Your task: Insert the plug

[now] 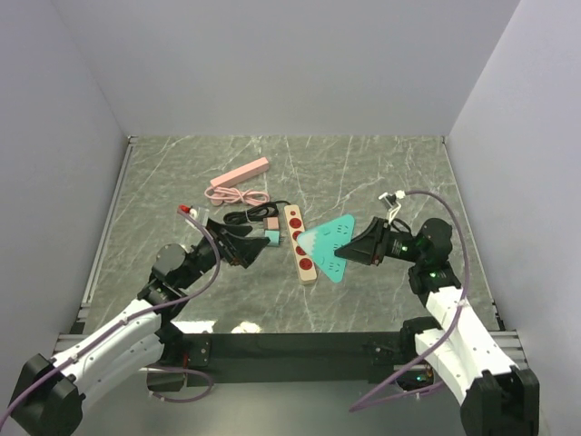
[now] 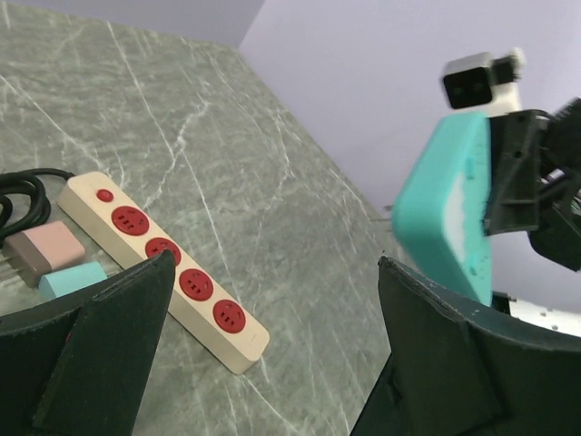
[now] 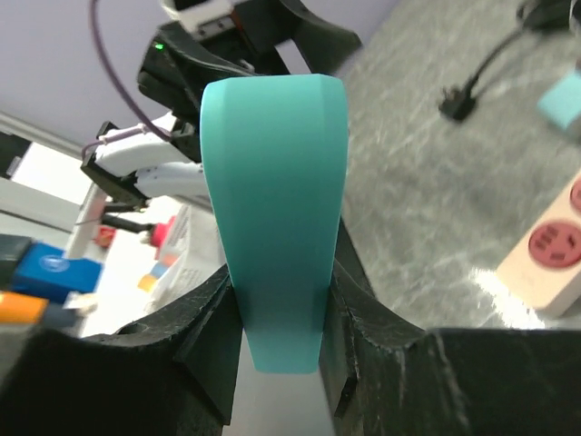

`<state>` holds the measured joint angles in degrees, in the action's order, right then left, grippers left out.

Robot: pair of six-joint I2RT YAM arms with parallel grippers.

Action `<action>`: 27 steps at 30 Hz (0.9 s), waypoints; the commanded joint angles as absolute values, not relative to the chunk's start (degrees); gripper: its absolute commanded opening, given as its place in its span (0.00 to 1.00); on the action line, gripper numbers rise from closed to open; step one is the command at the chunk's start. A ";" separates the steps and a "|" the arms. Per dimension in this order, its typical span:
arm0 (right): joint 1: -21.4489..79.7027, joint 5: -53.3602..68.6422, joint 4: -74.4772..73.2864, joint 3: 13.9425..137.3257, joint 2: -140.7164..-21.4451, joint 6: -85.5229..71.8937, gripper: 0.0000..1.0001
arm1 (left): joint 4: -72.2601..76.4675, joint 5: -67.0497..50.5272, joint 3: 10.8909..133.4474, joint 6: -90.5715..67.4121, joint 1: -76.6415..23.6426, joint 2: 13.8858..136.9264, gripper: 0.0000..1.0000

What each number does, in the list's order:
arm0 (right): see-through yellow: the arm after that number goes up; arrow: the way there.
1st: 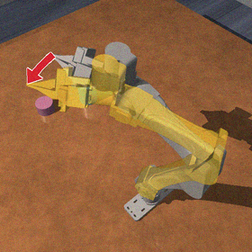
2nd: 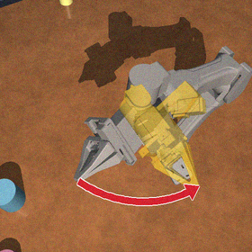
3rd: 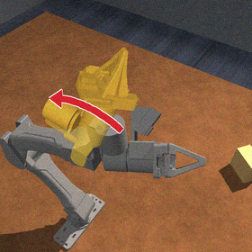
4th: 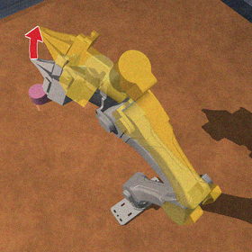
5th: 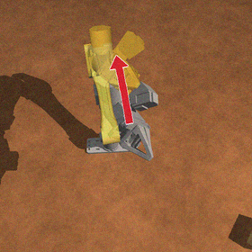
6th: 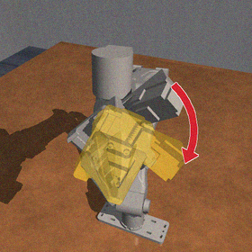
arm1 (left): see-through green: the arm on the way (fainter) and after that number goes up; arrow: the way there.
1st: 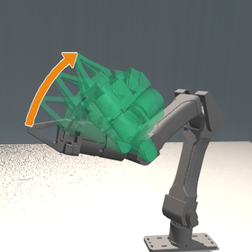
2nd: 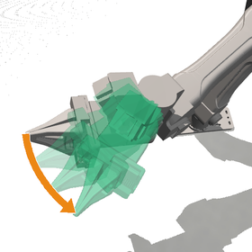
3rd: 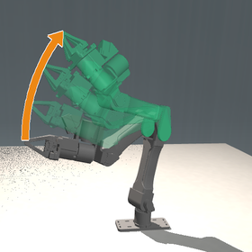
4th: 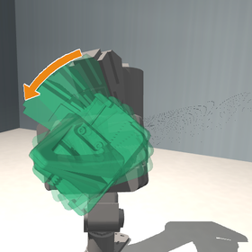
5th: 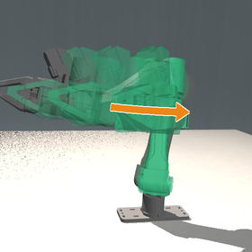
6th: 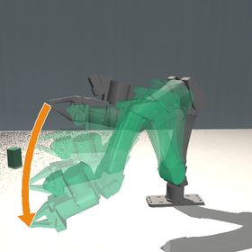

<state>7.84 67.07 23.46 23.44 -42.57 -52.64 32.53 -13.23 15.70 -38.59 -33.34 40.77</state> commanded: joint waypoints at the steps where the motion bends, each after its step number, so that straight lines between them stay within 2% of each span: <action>1: 7.30 71.45 24.25 22.68 -46.31 -54.04 0.00 | 34.63 -17.22 16.00 -37.97 -33.05 40.87 0.99; 6: 7.38 72.42 36.11 20.22 -47.46 -63.44 0.00 | 32.52 -17.58 16.08 -35.95 -33.05 39.81 0.99; 12: 7.29 72.07 39.81 17.06 -51.23 -67.67 0.00 | 35.85 -19.95 14.77 -36.38 -33.05 42.27 0.99; 15: 7.30 72.16 36.05 16.70 -53.35 -64.01 0.00 | 37.35 -20.74 14.15 -36.04 -33.05 43.59 0.99; 20: 7.47 69.00 17.63 21.44 -50.45 -52.31 0.00 | 36.91 -17.50 14.68 -33.93 -33.05 47.10 0.99; 27: 7.30 67.06 20.29 17.94 -52.99 -52.28 0.00 | 45.86 -21.61 14.76 -36.12 -33.05 58.17 0.99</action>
